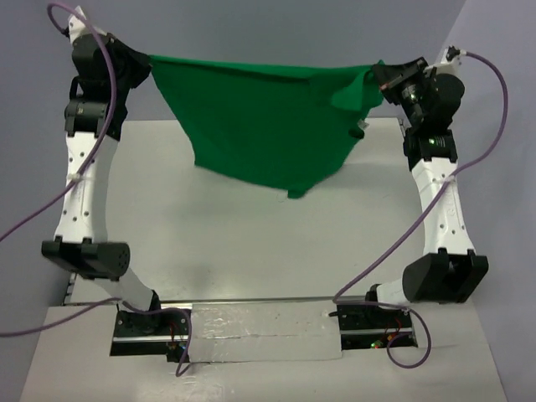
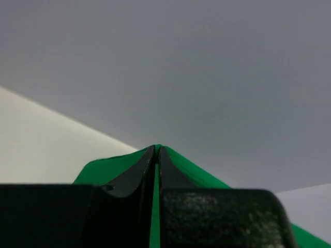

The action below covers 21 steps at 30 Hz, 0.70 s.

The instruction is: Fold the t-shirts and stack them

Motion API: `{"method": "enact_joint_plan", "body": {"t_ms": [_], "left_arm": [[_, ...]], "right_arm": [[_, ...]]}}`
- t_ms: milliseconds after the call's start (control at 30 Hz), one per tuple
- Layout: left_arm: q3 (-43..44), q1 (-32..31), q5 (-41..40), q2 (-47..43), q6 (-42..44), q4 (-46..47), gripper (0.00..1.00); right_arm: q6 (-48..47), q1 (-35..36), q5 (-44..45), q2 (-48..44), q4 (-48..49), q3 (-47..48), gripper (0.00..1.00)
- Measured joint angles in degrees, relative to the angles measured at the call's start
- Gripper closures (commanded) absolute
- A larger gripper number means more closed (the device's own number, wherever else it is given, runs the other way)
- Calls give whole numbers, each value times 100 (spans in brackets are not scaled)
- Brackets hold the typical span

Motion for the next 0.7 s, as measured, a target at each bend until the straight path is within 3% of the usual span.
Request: {"method": "enact_joint_plan", "body": {"t_ms": [167,267,333,400,567,700], "left_arm": [[-2262,7,304,-1610,-9,518,90],[-4207,12,518,-2716,-154,1186,90],[-5542,1,621,-3461,-261,1126,90],[-6652,-39,726,-3945,-377,1278,90],[-9457,-205,805,-4600,-852,1376,90],[-10379,-266,765,-4631,-1188,1123,90]], "right_arm": [[-2,-102,-273,-1052,306,-1579,91],[-324,-111,-101,-2018,321,-3084,88],[-558,-139,54,-2545,-14,-3963,62],[-767,-153,186,-2775,-336,-4519,48],[-1020,-179,584,-2543,-1117,-5287,33],[-1034,-190,632,-2474,-1603,-5566,31]]}}
